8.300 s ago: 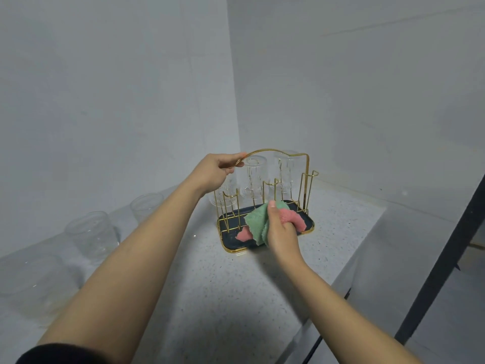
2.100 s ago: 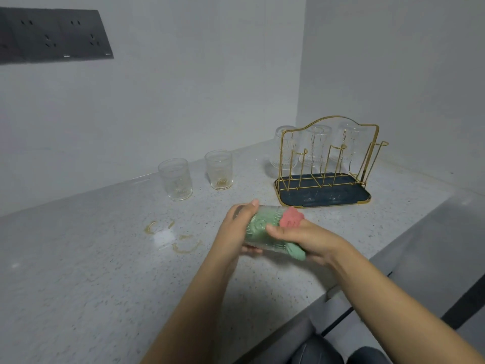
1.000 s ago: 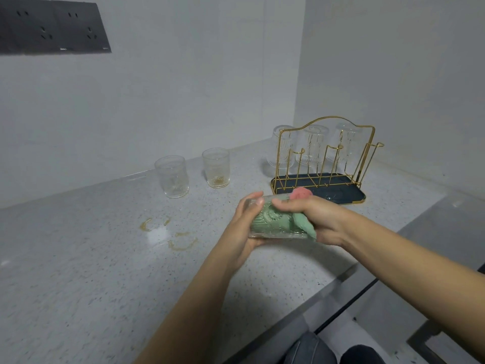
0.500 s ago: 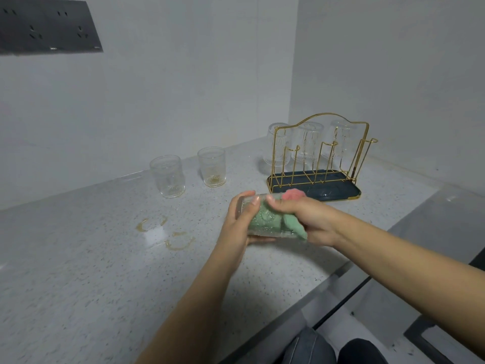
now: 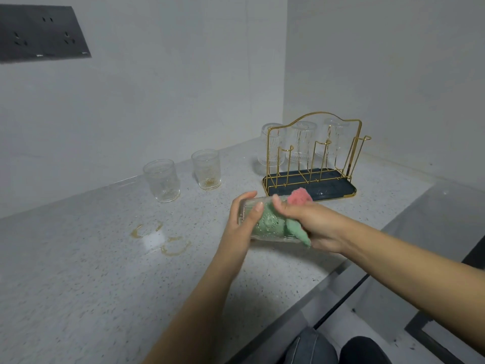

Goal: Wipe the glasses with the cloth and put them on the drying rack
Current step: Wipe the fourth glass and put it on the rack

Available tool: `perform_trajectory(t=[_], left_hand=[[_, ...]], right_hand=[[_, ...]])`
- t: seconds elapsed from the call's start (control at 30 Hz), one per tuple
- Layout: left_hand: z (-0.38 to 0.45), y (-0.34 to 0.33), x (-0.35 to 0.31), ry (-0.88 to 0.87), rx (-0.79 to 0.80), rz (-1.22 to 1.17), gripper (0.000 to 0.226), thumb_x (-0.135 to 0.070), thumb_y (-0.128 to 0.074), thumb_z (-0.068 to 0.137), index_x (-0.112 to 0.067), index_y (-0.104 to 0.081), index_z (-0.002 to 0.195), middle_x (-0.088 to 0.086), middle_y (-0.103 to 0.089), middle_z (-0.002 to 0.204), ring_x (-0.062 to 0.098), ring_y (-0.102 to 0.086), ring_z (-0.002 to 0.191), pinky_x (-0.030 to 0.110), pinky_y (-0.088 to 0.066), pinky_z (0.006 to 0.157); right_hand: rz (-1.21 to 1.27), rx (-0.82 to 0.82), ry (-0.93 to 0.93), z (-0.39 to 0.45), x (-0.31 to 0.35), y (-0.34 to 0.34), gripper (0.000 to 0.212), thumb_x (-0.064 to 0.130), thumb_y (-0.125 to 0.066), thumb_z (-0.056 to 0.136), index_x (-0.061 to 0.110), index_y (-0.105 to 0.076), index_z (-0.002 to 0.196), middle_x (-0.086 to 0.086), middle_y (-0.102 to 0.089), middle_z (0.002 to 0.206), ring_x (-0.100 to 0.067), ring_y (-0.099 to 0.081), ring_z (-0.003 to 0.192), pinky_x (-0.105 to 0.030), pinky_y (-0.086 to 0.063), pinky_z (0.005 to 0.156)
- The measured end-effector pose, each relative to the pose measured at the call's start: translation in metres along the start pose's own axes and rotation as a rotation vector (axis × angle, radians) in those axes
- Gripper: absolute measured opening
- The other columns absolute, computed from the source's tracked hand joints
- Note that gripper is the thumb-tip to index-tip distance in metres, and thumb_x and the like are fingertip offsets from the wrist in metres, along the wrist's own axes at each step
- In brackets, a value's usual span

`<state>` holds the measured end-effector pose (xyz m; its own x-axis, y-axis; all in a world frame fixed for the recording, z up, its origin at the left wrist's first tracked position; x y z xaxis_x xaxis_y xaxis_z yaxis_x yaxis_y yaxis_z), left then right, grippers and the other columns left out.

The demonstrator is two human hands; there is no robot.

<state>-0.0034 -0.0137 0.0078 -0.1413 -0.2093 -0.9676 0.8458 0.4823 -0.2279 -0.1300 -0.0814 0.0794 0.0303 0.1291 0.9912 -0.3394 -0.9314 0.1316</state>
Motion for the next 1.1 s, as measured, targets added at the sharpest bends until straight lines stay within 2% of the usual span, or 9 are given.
perform_trajectory(t=[0.07,0.17,0.27,0.4,0.53,0.77,0.9,1.0,1.1], left_hand=[[0.001,0.000,0.002,-0.018,-0.043,-0.011,0.044,-0.053,-0.069,0.075,-0.026,-0.064,0.109,0.004,-0.071,0.103,0.021,-0.071,0.092,0.043,-0.056,0.084],[-0.001,-0.002,-0.001,0.179,-0.027,-0.112,0.060,-0.053,-0.064,0.083,-0.005,-0.061,0.119,0.018,-0.071,0.111,0.033,-0.070,0.101,0.051,-0.055,0.092],[-0.004,0.000,-0.002,0.368,0.042,-0.019,0.048,-0.050,-0.051,0.093,-0.008,-0.065,0.112,0.016,-0.075,0.105,0.033,-0.072,0.094,0.051,-0.060,0.079],[-0.004,-0.002,0.003,0.267,0.026,-0.055,0.060,-0.059,-0.057,0.087,-0.013,-0.060,0.125,0.022,-0.067,0.119,0.034,-0.070,0.099,0.045,-0.061,0.071],[0.001,-0.001,0.008,0.070,-0.073,0.103,0.034,-0.061,-0.063,0.072,-0.039,-0.065,0.098,0.006,-0.066,0.119,0.027,-0.065,0.110,0.058,-0.047,0.100],[-0.004,-0.001,-0.001,0.413,-0.015,0.014,0.038,-0.045,-0.054,0.094,-0.010,-0.067,0.099,0.010,-0.076,0.083,0.028,-0.072,0.075,0.043,-0.060,0.070],[-0.006,-0.004,0.001,0.288,0.021,-0.050,0.050,-0.053,-0.055,0.090,-0.014,-0.062,0.120,0.016,-0.072,0.109,0.031,-0.072,0.091,0.044,-0.061,0.072],[-0.005,-0.006,0.001,0.057,-0.018,0.010,0.045,-0.053,-0.064,0.082,-0.025,-0.058,0.117,0.015,-0.066,0.117,0.025,-0.073,0.088,0.041,-0.060,0.067],[-0.002,-0.007,-0.003,0.073,-0.043,-0.050,0.048,-0.052,-0.065,0.082,-0.014,-0.063,0.112,0.012,-0.073,0.103,0.026,-0.072,0.088,0.041,-0.059,0.075]], right_hand=[[-0.124,0.046,0.029,0.003,-0.001,-0.006,0.055,0.026,-0.042,0.097,0.000,-0.058,0.053,-0.013,-0.053,0.054,-0.016,-0.056,0.058,-0.018,-0.050,0.073],[-0.977,0.168,0.490,0.000,-0.019,-0.012,0.030,0.039,-0.044,0.095,0.014,-0.059,0.100,-0.009,-0.067,0.089,-0.012,-0.061,0.082,-0.022,-0.050,0.084],[-1.344,0.206,0.559,0.003,-0.036,-0.002,0.034,0.045,-0.044,0.089,0.017,-0.062,0.096,-0.002,-0.067,0.082,-0.015,-0.061,0.073,-0.024,-0.054,0.070],[-0.801,0.202,0.206,0.012,-0.030,0.002,0.036,0.038,-0.044,0.095,0.009,-0.060,0.111,-0.006,-0.067,0.104,-0.017,-0.062,0.095,-0.028,-0.050,0.089],[0.181,-0.012,-0.141,0.008,-0.016,0.006,0.047,0.020,-0.042,0.097,0.012,-0.062,0.055,0.003,-0.061,0.043,-0.004,-0.062,0.050,-0.021,-0.052,0.070],[-1.168,0.349,0.272,0.005,-0.047,-0.001,0.051,0.056,-0.042,0.090,0.015,-0.056,0.117,-0.006,-0.063,0.105,-0.011,-0.060,0.098,-0.030,-0.050,0.087],[-0.604,0.230,0.164,0.007,-0.038,0.003,0.040,0.032,-0.048,0.094,0.012,-0.050,0.129,0.000,-0.057,0.125,-0.018,-0.055,0.116,-0.043,-0.045,0.095],[0.051,0.090,-0.121,0.004,-0.017,0.008,0.044,0.038,-0.046,0.087,0.001,-0.060,0.108,-0.010,-0.064,0.102,-0.023,-0.063,0.102,-0.026,-0.048,0.091],[-0.407,0.193,0.050,-0.001,-0.009,0.000,0.042,0.041,-0.046,0.088,0.006,-0.065,0.077,-0.009,-0.065,0.073,-0.006,-0.062,0.069,-0.028,-0.050,0.088]])
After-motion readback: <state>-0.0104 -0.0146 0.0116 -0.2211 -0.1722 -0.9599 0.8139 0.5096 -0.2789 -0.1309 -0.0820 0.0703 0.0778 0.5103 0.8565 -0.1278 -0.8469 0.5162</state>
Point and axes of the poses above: each hand's wrist, its own z-axis towards the middle knuckle, its own y-axis out of the back of the hand, x = y × z, the point moved 2 cm from there along z, towards the middle knuckle
